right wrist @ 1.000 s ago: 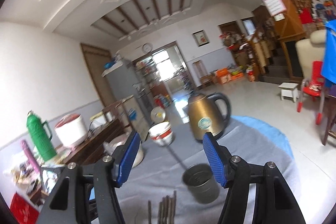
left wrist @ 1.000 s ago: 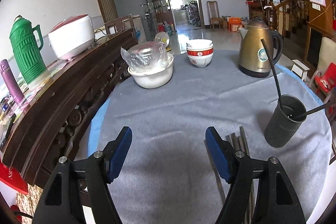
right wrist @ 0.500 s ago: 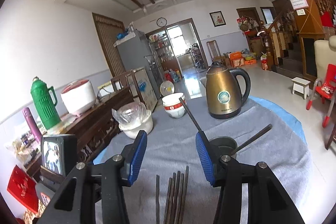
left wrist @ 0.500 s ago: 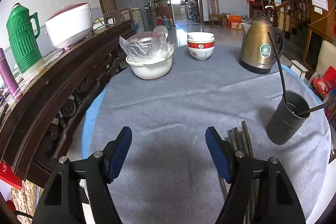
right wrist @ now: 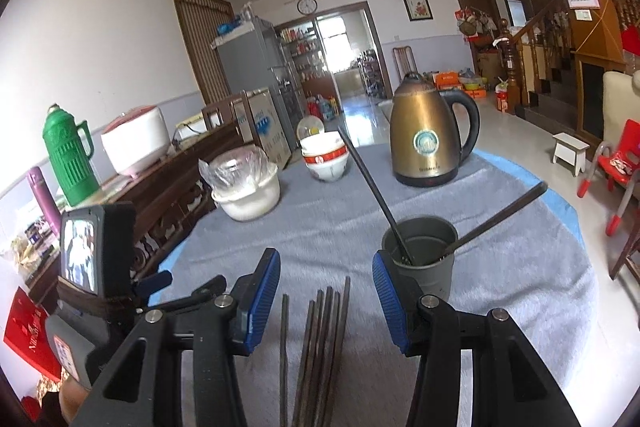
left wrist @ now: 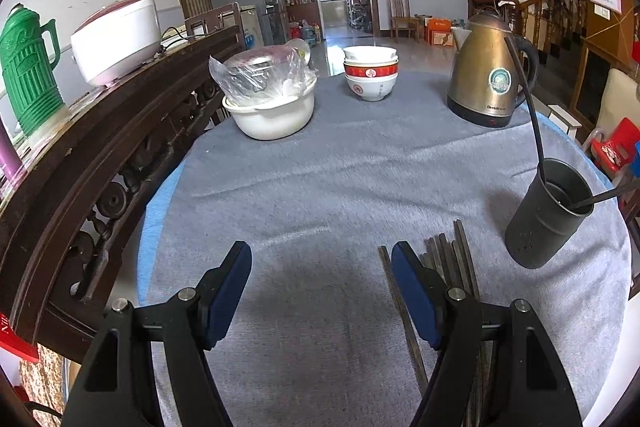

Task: Organize utensils
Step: 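Move both tools back down to the remaining chopsticks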

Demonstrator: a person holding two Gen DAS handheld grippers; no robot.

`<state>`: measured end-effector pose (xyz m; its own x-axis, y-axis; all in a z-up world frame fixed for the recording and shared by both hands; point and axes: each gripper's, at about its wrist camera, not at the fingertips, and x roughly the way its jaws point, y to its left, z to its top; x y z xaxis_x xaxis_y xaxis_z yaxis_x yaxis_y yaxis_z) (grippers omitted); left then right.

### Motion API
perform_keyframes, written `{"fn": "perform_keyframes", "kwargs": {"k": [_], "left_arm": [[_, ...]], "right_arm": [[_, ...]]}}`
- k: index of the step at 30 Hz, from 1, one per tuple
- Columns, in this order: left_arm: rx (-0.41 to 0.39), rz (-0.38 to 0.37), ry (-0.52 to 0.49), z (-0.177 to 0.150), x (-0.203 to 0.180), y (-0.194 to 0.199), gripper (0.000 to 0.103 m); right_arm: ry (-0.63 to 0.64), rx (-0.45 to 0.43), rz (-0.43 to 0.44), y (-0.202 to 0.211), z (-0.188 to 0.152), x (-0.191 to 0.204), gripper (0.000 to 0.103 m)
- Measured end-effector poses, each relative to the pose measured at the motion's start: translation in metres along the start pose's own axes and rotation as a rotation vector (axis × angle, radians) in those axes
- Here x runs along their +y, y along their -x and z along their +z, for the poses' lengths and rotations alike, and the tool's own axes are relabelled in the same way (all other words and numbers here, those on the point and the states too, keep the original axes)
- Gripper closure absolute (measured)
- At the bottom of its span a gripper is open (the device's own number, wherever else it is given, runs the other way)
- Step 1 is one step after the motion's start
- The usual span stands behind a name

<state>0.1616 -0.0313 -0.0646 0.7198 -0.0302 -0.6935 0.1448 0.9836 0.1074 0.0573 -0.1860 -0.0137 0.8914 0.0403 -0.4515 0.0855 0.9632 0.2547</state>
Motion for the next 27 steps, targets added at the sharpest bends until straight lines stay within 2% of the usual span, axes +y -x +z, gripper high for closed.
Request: {"fn": "perform_keyframes", "kwargs": {"k": [10, 19, 23, 27], "left_arm": [[0.054, -0.015, 0.000, -0.003, -0.001, -0.026, 0.030], [0.238, -0.142, 0.070, -0.014, 0.010, -0.076, 0.030], [0.307, -0.206, 0.099, -0.019, 0.009, -0.091, 0.030], [0.357, -0.257, 0.104, -0.020, 0.004, -0.103, 0.030]], "right_arm": [[-0.001, 0.124, -0.038, -0.038, -0.019, -0.007, 0.051], [0.018, 0.322, -0.073, -0.093, -0.052, -0.014, 0.051], [0.013, 0.401, -0.073, -0.118, -0.064, -0.021, 0.063], [0.008, 0.426, -0.071, -0.135, -0.066, -0.023, 0.066]]}}
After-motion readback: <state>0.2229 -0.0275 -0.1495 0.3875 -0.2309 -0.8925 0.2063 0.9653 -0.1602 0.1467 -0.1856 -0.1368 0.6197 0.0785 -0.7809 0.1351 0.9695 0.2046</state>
